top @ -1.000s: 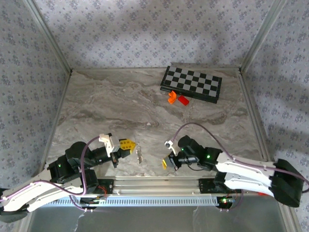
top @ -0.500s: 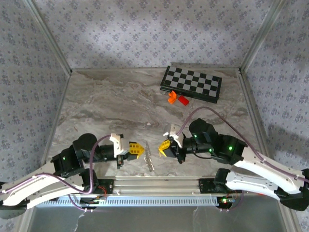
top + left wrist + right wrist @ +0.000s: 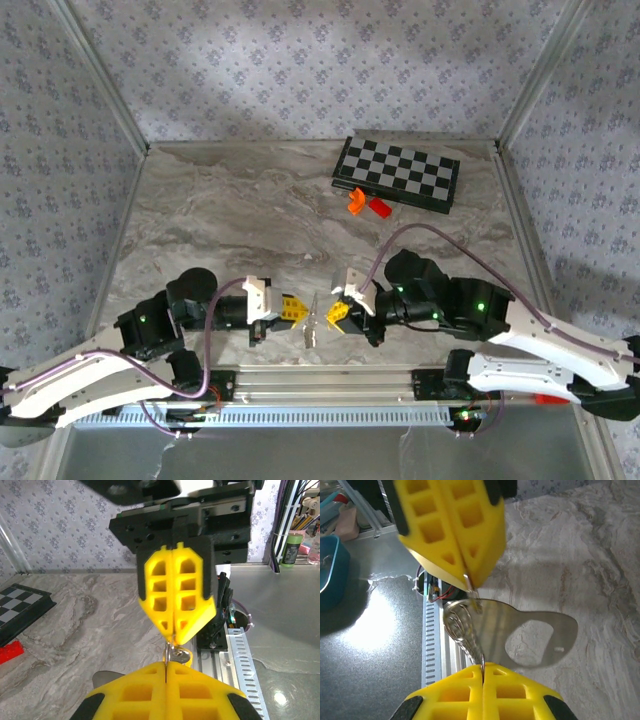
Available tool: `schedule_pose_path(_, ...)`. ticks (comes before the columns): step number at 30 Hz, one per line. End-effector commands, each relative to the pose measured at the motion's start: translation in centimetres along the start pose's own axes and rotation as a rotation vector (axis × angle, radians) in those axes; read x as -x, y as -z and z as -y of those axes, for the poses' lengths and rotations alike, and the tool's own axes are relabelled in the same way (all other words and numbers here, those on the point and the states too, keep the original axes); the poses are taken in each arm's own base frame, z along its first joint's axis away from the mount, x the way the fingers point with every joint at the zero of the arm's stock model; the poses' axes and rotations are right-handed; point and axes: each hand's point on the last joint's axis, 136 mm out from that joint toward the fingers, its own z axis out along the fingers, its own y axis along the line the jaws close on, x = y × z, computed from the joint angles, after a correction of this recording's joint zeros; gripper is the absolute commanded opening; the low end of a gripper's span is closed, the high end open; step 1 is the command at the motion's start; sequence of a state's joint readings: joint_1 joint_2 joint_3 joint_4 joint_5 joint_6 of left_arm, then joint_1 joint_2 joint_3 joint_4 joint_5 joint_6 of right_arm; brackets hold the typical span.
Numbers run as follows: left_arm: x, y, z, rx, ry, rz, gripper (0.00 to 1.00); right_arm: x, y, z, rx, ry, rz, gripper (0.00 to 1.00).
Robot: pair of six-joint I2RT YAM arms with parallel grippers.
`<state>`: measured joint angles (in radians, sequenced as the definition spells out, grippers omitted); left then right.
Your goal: Put the keys on the keyring
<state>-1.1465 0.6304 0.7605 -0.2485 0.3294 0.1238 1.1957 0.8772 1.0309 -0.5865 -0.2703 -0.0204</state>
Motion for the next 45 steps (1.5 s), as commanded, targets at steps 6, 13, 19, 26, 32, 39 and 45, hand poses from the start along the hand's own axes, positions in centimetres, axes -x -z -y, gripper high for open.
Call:
schedule_pose_path(6, 1.9, 0.6, 0.4, -0.014, -0.034, 0.068, 0.00, 1.6, 0.1, 0.9, -0.141, 0.103, 0.094, 0.00)
schedule_pose_path(13, 1.3, 0.5, 0.3, -0.008, -0.026, 0.057, 0.00, 2.2, -0.3, 0.4, -0.149, 0.151, 0.126, 0.00)
schedule_pose_path(19, 1.1, 0.8, 0.1, 0.010, -0.023, 0.060, 0.00, 2.5, -0.1, 0.1, -0.147, 0.171, 0.152, 0.00)
schedule_pose_path(26, 1.1, 0.7, 0.1, 0.011, -0.023, 0.061, 0.00, 2.6, -0.3, -0.1, -0.140, 0.174, 0.160, 0.00)
schedule_pose_path(32, 0.9, 0.5, 0.0, 0.012, -0.022, 0.059, 0.00, 2.7, -0.5, -0.3, -0.124, 0.162, 0.182, 0.00)
schedule_pose_path(39, 1.0, 0.6, -0.1, 0.024, -0.022, 0.062, 0.00, 2.4, -0.5, -0.4, -0.119, 0.158, 0.183, 0.00)
schedule_pose_path(45, 0.8, 0.6, -0.2, 0.030, -0.022, 0.061, 0.00, 2.6, -0.2, -0.3, -0.123, 0.156, 0.190, 0.00)
